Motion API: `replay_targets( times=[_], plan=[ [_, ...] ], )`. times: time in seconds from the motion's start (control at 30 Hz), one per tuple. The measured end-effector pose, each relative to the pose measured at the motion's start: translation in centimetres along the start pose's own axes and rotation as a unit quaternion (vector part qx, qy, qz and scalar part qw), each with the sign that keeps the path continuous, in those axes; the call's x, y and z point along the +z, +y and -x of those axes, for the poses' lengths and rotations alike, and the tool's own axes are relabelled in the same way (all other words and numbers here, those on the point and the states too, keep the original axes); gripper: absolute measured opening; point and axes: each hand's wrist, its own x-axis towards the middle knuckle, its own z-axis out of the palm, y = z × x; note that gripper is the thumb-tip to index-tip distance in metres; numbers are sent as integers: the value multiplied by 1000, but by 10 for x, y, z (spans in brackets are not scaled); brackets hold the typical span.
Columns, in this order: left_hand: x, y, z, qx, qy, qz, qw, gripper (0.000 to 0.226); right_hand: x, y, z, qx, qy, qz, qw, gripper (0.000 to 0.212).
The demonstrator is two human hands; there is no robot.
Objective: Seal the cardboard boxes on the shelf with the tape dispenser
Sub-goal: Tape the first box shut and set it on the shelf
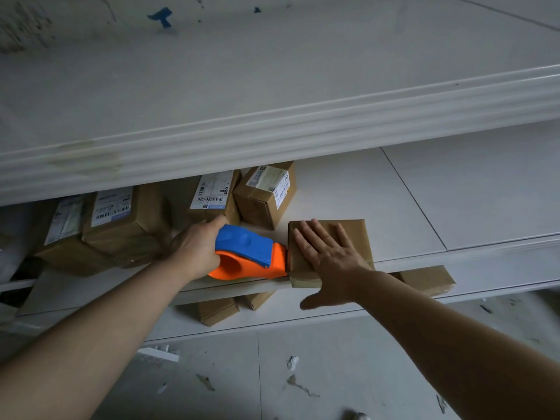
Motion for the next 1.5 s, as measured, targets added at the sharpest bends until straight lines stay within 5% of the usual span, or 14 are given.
replay_targets(
  times=[0.27,0.53,0.7,1.33,1.5],
  plan=[
    [-1,-13,20,2,-54,71,996,64,-18,-12,-26,82,-33,-6,996,128],
    [-1,-24,43,84,-90,89,988,97,-11,-11,-15,65,-35,32,997,115],
    [-6,-58,57,30,-76,142,986,99,-20,-7,-17,81,-62,15,995,112],
    [-27,30,28,60,-61,-161,983,60,-15,-4,-12,56,-54,26,997,106],
    [-41,43,29,82,-110,-364,921,41,-16,0,-8,57,-48,16,997,109]
  ],
)
